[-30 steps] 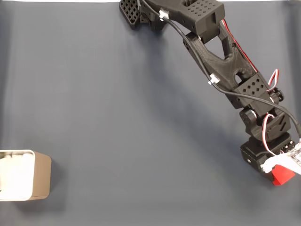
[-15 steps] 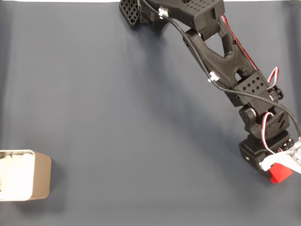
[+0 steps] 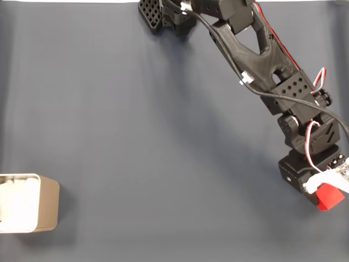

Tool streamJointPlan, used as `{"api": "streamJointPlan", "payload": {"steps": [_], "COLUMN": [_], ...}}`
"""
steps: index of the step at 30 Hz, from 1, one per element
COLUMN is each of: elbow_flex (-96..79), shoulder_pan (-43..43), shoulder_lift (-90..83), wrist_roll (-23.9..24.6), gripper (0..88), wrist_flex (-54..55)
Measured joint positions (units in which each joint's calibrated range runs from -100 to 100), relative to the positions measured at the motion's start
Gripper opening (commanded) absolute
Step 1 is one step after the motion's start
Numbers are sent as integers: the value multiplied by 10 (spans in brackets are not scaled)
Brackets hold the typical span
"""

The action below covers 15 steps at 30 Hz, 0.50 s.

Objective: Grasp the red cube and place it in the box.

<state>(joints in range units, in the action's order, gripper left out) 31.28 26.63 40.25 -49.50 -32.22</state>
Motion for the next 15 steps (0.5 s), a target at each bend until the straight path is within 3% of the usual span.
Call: {"api": "streamJointPlan", "payload": {"steps": [15], "elbow_flex": [-33], "shoulder_pan": [-43], "shoulder_lift": [-79], "wrist_roll": [0], "gripper": [4], "wrist_flex": [-6]}}
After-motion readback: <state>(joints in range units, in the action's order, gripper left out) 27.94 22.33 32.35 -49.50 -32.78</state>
